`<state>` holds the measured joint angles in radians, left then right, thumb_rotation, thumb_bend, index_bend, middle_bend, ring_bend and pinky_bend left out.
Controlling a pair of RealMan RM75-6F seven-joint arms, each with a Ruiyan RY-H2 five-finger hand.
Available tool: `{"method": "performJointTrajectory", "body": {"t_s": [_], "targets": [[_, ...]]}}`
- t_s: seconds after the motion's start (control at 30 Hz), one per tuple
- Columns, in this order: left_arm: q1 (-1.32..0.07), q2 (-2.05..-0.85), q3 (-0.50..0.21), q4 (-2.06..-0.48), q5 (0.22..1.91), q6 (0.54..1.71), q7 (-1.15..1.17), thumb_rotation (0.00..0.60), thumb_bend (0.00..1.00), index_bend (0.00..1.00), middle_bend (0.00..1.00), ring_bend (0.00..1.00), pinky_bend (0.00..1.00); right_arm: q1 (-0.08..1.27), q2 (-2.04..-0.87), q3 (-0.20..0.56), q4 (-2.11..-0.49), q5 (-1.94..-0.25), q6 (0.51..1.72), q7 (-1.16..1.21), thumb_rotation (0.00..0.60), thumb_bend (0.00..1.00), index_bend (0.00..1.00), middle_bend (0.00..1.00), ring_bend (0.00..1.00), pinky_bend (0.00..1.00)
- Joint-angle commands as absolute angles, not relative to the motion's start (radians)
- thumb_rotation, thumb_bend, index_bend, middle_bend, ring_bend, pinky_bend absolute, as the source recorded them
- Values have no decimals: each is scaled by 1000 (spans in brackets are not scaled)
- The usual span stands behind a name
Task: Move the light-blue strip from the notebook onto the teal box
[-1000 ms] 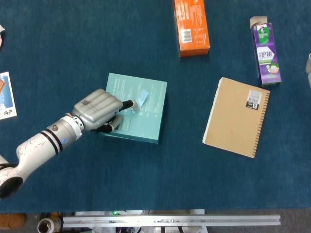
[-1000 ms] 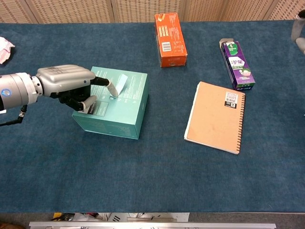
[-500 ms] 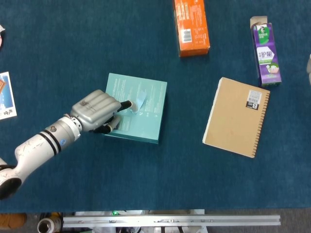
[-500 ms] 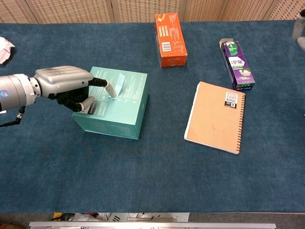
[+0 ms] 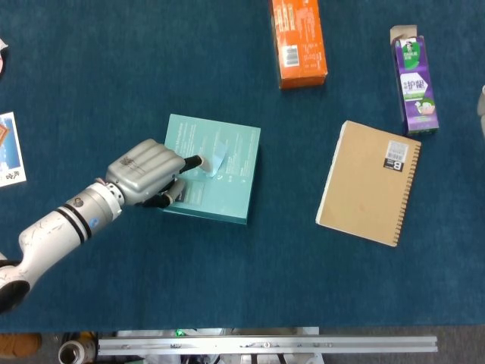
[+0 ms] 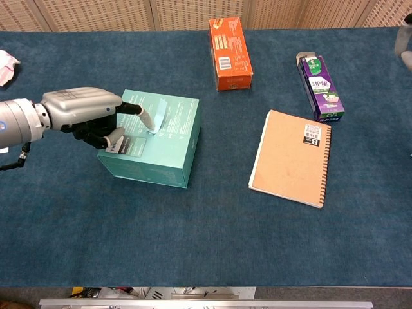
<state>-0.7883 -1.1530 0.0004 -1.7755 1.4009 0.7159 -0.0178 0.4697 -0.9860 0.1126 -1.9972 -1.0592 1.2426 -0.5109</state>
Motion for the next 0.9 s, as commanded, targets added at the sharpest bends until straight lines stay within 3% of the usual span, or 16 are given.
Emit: {"method": "performJointTrajectory", "body": {"t_s": [0.03, 0.9], "targets": [[-786, -1151, 3, -1775, 1403, 716, -18, 600, 769, 222, 1000, 1000, 1000, 469, -987, 114, -1997, -1060, 1244, -512, 600, 432, 545, 887, 1000, 1000], [-775, -1154, 16, -1781, 1429, 731, -20, 600, 768, 222, 1000, 1000, 1000, 457, -987, 118, -2003, -1067, 1246, -517, 600, 431, 545, 890, 1000, 1000]]}}
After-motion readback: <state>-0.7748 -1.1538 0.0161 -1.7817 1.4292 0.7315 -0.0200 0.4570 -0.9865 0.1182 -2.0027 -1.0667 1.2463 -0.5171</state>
